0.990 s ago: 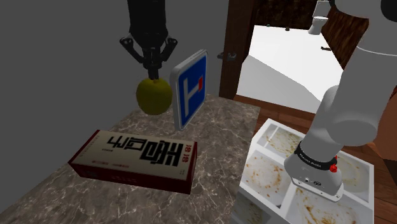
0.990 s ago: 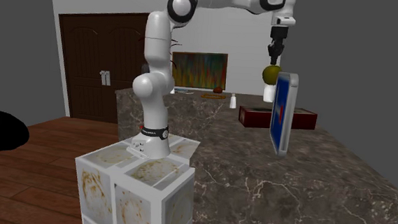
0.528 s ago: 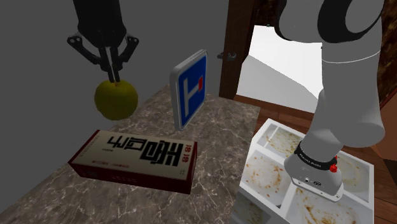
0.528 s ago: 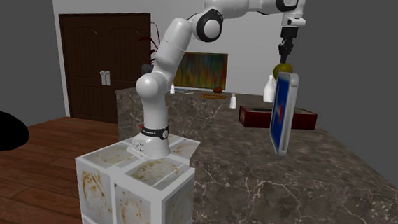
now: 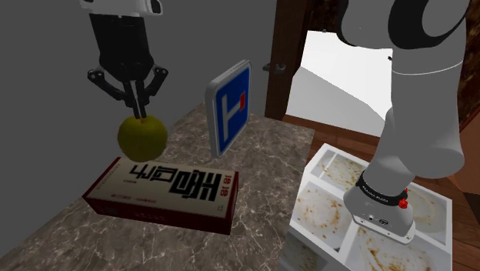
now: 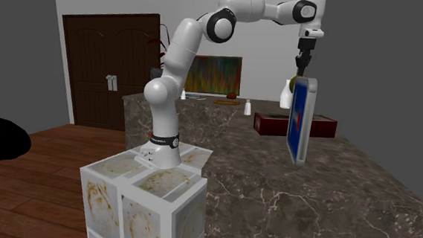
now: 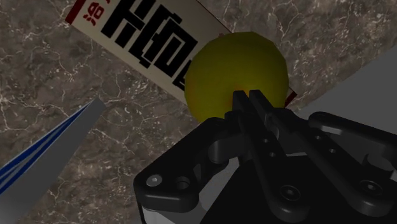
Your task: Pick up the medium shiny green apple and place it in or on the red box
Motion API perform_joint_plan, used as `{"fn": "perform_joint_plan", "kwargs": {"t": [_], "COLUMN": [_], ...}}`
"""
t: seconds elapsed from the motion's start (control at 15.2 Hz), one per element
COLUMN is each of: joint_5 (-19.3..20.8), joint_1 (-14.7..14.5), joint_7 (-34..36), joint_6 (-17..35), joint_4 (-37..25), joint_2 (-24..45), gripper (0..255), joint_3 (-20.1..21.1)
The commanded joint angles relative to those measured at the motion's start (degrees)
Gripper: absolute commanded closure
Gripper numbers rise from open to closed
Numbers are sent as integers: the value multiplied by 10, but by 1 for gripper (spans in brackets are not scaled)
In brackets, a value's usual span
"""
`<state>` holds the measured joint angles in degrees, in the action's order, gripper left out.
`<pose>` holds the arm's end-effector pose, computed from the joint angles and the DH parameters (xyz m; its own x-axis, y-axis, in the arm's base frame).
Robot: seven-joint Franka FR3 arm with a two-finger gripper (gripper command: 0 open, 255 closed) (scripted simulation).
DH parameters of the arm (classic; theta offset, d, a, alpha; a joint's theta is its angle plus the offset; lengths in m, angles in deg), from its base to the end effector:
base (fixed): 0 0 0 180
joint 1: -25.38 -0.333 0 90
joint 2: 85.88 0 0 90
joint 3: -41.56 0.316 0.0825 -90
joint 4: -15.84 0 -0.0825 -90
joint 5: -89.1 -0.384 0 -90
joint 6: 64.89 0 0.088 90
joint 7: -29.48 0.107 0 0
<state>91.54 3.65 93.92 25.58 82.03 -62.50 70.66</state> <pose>0.4786 0.4612 0.5956 0.9570 -0.2684 -0.1098 -0.2809 -0.9521 -0.1206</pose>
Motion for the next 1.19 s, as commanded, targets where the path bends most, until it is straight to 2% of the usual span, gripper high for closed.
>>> {"fn": "perform_joint_plan", "kwargs": {"t": [0.0,1.12], "joint_5": [-4,-15], "joint_1": [6,26], "joint_7": [-4,-20], "joint_6": [20,159], "joint_4": [28,188], "joint_2": [-8,-29], "gripper": [255,255], "joint_3": [0,-3]}}
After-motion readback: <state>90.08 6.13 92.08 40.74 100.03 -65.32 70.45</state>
